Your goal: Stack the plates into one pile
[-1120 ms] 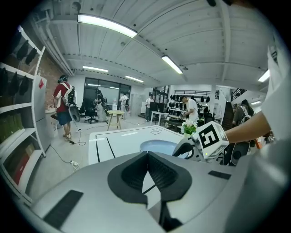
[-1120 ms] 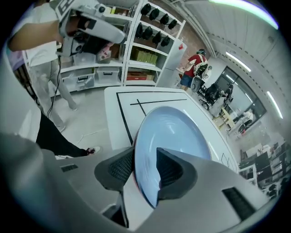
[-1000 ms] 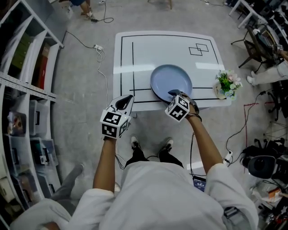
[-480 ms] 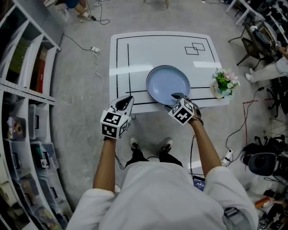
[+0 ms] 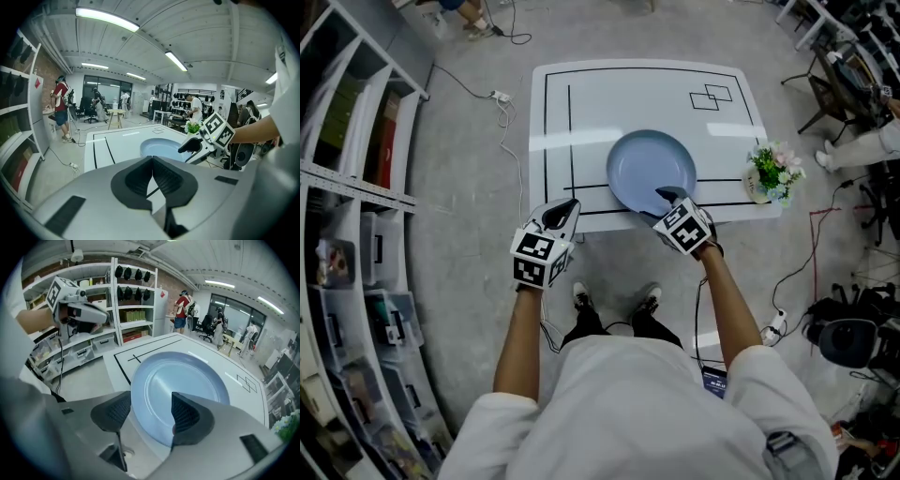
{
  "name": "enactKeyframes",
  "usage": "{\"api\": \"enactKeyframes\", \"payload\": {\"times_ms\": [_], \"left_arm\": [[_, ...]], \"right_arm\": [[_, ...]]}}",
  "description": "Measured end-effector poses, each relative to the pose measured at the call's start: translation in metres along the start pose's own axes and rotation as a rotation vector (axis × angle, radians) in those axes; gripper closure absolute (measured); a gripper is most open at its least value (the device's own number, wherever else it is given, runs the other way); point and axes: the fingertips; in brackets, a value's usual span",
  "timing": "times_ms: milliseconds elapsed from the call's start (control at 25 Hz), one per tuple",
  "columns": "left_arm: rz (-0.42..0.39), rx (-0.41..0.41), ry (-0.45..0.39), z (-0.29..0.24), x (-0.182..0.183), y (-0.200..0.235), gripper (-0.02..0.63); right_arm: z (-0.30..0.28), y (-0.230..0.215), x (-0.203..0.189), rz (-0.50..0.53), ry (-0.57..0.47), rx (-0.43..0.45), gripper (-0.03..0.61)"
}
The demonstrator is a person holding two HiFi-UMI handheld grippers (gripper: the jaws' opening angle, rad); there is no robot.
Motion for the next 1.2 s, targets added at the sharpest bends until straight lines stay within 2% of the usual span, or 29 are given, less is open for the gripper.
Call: {"api": "enactKeyframes", "payload": {"times_ms": [120, 200, 320, 400, 440, 800, 1000, 1200], "left_arm": [[0.001, 0.008, -0.013, 0.002, 0.005, 0.003, 0.595], [-0.009, 0.018, -0.03, 0.004, 0.015, 0.007, 0.595], [-0.041, 0.035, -0.069, 0.007, 0.04, 0.011, 0.595], [-0.07, 0.048, -0.105, 0.012, 0.063, 0.013, 0.595], [-0.086, 0.056, -0.126, 0.015, 0.075, 0.014, 0.595], [-0.218, 0.131, -0.324, 0.066, 0.181, 0.006, 0.595], [-0.27, 0.16, -0.417, 0.096, 0.218, -0.007, 0.595], [-0.291, 0.152, -0.473, 0.117, 0.241, -0.023, 0.595]], "right_arm": [[0.027, -0.007, 0.017, -0.063, -0.102, -0.024, 0.32], [0.052, -0.021, 0.034, -0.144, -0.211, -0.059, 0.344], [0.095, -0.05, 0.057, -0.233, -0.368, -0.151, 0.455], [0.126, -0.066, 0.071, -0.245, -0.439, -0.226, 0.545], [0.142, -0.073, 0.078, -0.243, -0.468, -0.261, 0.563], [0.263, -0.1, 0.116, -0.198, -0.645, -0.455, 0.565], [0.313, -0.094, 0.123, -0.154, -0.692, -0.52, 0.565], [0.341, -0.085, 0.124, -0.121, -0.71, -0.553, 0.566]]}}
Point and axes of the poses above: the fingertips, and each gripper's own axes: z backward along the fingers, y to its left, x out of its top, and after that the axes turned 6 degrees about y, right-handed
